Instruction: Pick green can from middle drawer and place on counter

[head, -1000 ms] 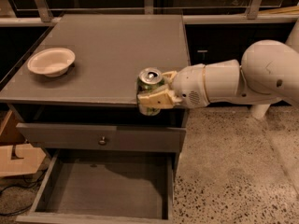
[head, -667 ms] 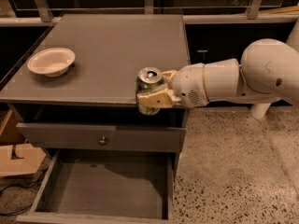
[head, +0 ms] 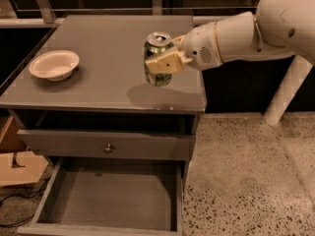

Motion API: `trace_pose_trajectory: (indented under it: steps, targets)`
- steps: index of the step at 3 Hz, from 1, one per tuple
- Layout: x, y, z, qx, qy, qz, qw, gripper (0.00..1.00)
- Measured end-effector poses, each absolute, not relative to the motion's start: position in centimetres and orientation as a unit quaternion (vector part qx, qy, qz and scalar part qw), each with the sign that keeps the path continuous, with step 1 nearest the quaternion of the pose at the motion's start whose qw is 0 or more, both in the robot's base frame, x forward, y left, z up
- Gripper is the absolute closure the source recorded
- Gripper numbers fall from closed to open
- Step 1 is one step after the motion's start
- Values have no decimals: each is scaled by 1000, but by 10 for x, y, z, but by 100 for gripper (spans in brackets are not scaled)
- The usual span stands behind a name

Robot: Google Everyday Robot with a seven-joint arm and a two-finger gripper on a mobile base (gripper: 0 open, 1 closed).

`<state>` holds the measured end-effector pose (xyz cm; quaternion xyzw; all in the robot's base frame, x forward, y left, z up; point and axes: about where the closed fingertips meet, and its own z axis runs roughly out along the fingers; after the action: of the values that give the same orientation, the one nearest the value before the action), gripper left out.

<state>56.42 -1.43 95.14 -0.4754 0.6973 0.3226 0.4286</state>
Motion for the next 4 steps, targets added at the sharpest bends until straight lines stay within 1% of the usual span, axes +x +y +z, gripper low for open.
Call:
trace_pose_trajectory:
  steps: [2,3,4]
  targets:
    - [577,-6,964,-474,692,330,433,100]
    - [593,9,972,-482,682,349,426,100]
    - [606,40,986,-499,662,365,424,100]
